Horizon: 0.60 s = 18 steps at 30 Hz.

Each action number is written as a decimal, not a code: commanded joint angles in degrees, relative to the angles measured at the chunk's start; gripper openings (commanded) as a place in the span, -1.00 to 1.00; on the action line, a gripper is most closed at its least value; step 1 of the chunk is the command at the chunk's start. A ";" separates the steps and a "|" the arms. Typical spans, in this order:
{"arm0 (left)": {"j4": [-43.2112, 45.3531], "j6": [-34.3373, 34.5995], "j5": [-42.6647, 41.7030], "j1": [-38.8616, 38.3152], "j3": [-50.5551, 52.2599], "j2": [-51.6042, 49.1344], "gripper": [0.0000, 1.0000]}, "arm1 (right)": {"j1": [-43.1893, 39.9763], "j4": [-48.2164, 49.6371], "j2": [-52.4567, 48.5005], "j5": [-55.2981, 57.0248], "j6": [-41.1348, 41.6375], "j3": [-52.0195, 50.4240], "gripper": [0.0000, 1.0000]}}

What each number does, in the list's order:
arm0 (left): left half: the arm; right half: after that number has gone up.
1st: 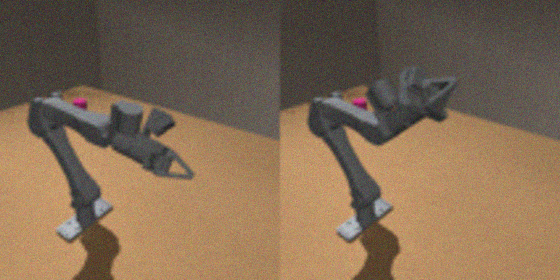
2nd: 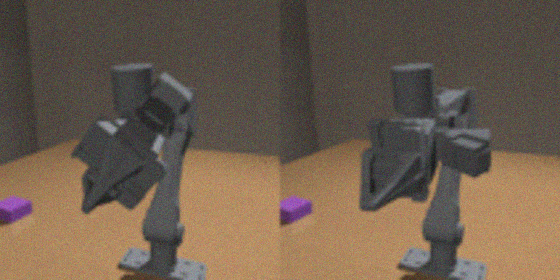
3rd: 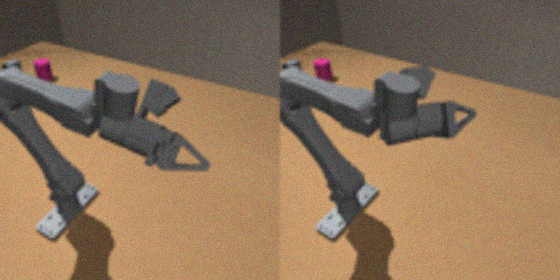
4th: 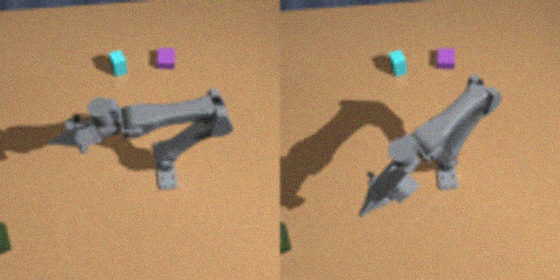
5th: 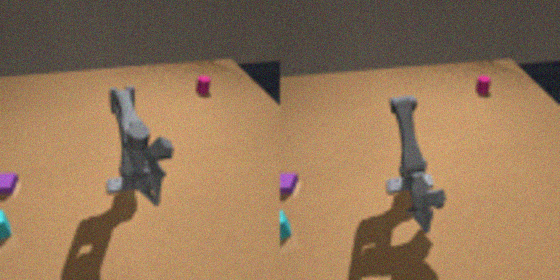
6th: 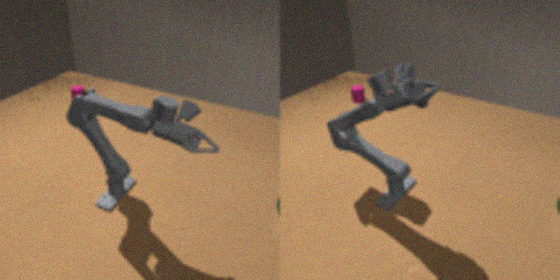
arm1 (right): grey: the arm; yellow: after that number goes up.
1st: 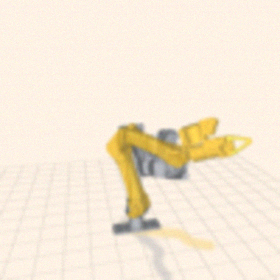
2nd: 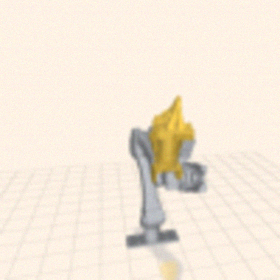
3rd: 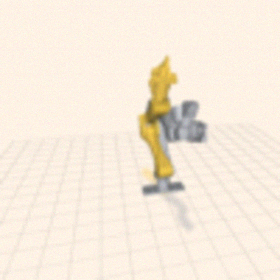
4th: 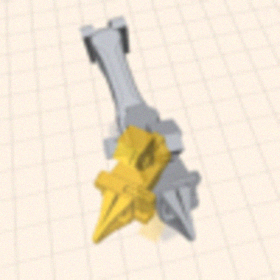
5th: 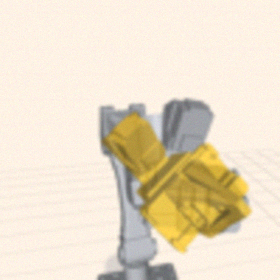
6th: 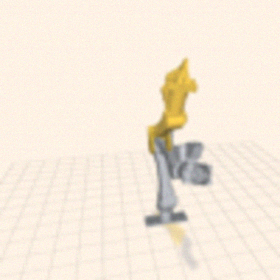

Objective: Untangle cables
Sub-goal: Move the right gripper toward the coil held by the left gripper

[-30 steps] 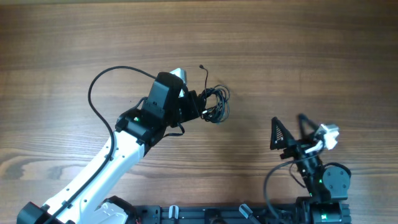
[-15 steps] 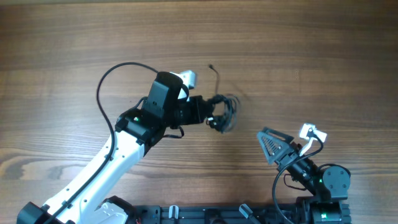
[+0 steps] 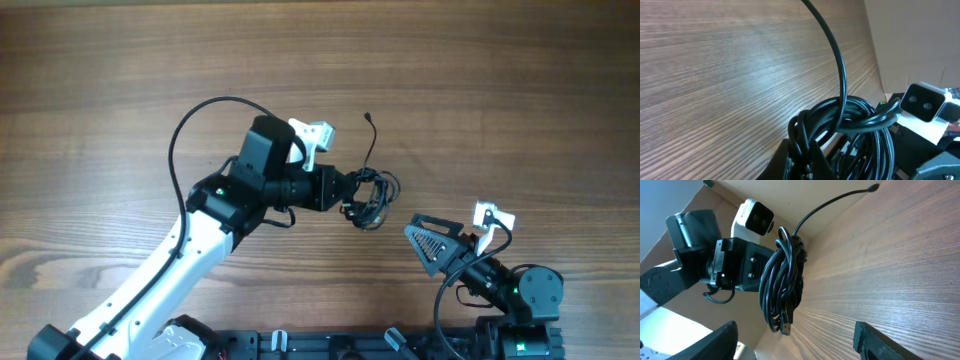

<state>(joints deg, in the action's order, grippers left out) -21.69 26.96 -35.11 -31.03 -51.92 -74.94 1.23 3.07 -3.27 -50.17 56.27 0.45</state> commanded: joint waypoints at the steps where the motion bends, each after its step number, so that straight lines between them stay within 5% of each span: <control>1: 0.22 0.55 -1.90 -1.68 -0.22 -0.09 -0.92 | -0.07 0.24 -0.35 0.04 -0.68 -0.15 0.45; 18: 1.51 6.64 -1.95 -4.04 -0.22 -0.09 -0.92 | -0.02 -1.51 -0.35 4.98 -0.55 -0.15 0.36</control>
<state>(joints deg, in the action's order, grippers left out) -21.10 30.68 -35.53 -34.79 -51.92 -75.00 1.23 1.80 -3.27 -45.56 56.27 0.45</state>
